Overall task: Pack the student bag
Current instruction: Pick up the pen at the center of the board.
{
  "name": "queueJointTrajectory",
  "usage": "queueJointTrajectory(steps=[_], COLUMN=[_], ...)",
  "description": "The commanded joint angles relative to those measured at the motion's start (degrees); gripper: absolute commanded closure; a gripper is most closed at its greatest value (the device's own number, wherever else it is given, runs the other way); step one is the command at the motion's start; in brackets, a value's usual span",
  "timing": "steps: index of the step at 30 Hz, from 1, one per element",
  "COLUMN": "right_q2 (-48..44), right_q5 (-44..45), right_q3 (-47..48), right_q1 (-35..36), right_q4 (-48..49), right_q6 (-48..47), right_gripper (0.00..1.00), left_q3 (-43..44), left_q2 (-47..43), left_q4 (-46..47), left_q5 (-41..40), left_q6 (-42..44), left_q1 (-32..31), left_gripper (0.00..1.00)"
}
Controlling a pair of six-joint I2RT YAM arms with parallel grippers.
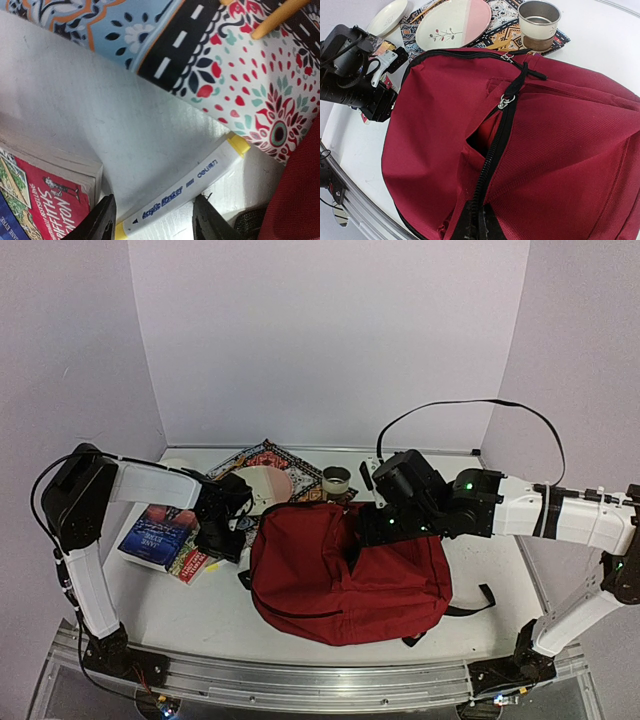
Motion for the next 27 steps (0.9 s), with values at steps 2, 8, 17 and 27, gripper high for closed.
queueJointTrajectory(steps=[2,8,17,27], right_q2=[-0.9,-0.1,1.1,0.6], right_q5=[0.6,0.6,0.1,0.0], right_q3=[1.8,2.5,3.6,3.2], right_q1=[0.4,0.4,0.4,0.4], right_q4=[-0.7,-0.7,-0.7,-0.7], right_q6=[-0.4,-0.8,-1.2,-1.2], right_gripper=[1.0,1.0,1.0,1.0], left_q3=[-1.1,-5.7,-7.1,-8.9], left_q2=[2.1,0.3,-7.3,-15.3], left_q4=[-1.0,-0.9,-0.7,2.2], left_q5=[4.4,8.4,13.6,16.4], left_q6=[1.1,-0.1,-1.5,-6.7], left_q1=[0.3,0.3,0.3,0.3], left_gripper=[0.58,0.79,0.96,1.0])
